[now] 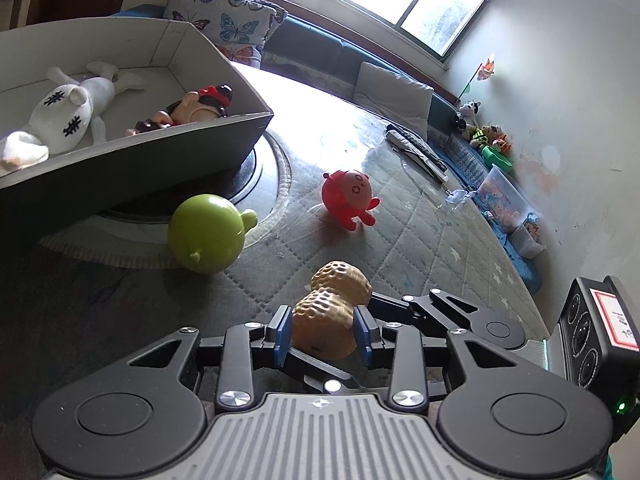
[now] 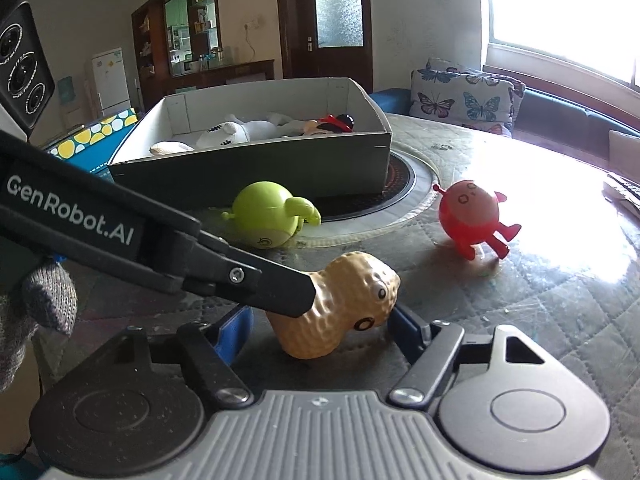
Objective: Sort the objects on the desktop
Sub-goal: 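Lift the peanut toy and carry it over the grey box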
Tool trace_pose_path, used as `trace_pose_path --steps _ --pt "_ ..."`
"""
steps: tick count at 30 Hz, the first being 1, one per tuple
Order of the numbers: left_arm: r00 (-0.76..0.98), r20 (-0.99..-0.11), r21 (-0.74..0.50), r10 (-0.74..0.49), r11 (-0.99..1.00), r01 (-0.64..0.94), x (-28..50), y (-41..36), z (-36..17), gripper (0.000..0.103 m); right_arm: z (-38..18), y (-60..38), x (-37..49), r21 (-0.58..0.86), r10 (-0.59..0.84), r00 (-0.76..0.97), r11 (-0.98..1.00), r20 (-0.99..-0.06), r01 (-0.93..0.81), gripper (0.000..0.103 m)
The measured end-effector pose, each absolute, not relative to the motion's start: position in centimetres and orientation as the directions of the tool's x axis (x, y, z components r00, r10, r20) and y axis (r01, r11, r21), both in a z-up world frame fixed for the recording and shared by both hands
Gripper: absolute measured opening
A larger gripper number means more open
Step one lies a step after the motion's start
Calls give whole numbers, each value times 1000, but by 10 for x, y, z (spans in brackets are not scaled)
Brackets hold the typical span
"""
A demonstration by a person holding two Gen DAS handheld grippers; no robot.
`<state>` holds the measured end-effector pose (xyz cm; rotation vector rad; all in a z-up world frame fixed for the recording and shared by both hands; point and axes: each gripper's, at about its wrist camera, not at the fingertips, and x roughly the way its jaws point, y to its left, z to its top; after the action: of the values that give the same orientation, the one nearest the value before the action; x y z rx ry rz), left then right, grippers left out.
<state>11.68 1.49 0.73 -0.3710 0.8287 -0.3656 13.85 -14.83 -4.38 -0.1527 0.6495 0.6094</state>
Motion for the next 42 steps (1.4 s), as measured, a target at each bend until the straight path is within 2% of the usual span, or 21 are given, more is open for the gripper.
trace_pose_path --steps 10,23,32,37,42 --pt "652 -639 -430 -407 893 136 107 31 12 34 -41 -141 121 65 527 602 782 -600 -620 76" --pt "637 -614 -488 -465 859 156 120 41 6 36 -36 -152 117 74 512 622 803 -592 -591 76" --pt "604 -621 -509 -499 843 173 115 36 6 36 -33 -153 121 67 513 632 804 -580 -591 69" --pt "587 -631 -471 -507 852 229 118 27 8 37 -34 -155 122 54 509 630 800 -587 -597 68" --pt "568 -666 -378 -483 876 300 127 12 11 40 -34 -154 122 40 511 629 793 -586 -608 68"
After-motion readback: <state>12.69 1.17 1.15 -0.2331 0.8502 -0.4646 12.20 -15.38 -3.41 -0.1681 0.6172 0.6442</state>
